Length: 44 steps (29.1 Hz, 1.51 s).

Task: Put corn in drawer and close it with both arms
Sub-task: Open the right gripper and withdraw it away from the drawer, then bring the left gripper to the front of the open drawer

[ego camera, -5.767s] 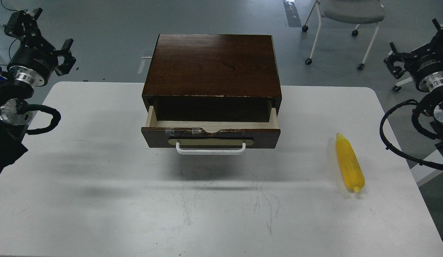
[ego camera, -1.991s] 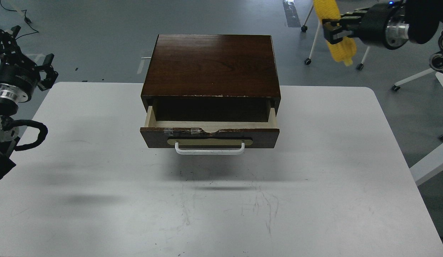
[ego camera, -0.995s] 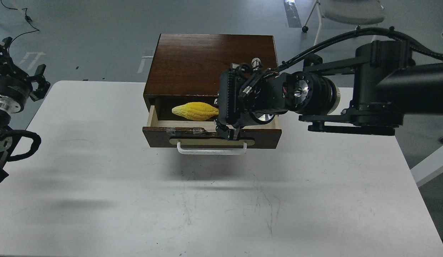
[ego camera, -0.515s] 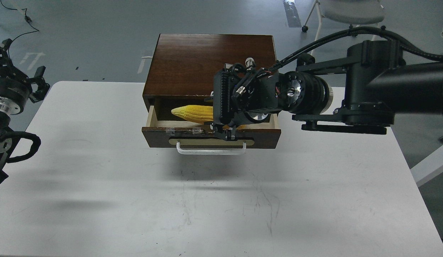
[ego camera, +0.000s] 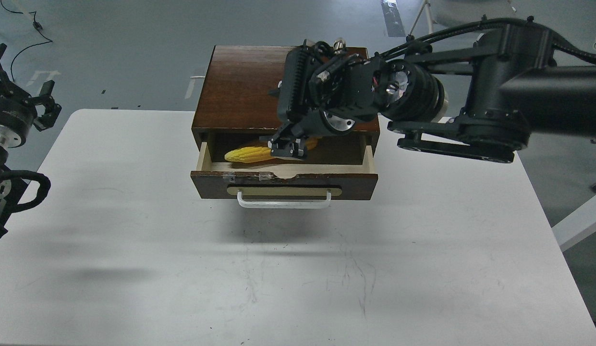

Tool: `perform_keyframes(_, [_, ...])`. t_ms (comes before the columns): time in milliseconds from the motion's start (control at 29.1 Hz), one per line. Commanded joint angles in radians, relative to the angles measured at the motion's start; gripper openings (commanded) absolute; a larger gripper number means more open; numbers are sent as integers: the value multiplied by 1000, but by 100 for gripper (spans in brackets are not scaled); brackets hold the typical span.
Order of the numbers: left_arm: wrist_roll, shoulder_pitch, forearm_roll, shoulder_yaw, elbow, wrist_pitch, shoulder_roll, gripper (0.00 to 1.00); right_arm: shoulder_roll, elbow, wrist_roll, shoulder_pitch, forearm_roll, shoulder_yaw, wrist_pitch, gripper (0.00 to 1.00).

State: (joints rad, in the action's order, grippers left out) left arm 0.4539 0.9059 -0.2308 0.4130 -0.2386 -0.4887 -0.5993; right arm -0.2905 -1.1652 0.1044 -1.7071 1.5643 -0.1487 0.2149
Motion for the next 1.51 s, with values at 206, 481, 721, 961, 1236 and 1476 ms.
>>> perform_keyframes(206, [29, 105, 85, -26, -11, 0, 3, 63, -283, 30, 0, 200, -266, 162, -63, 99])
perform_keyframes(481, [35, 263, 454, -39, -40, 0, 18, 0, -438, 33, 0, 418, -639, 435, -112, 99])
perform_keyframes(721, [35, 408, 760, -39, -339, 0, -13, 0, -516, 85, 11, 537, -1057, 483, -154, 99])
perform_keyframes(961, [35, 439, 1022, -39, -707, 0, -72, 0, -490, 275, 49, 549, -1625, 494, -147, 99])
perform_keyframes(1236, [35, 432, 1439, -37, -1082, 0, -139, 0, -460, 320, 112, 717, -1899, 575, -102, 100])
perform_keyframes(1476, [35, 393, 1714, -42, -1261, 0, -100, 0, -326, 496, 113, 882, -2021, 778, 96, 100])
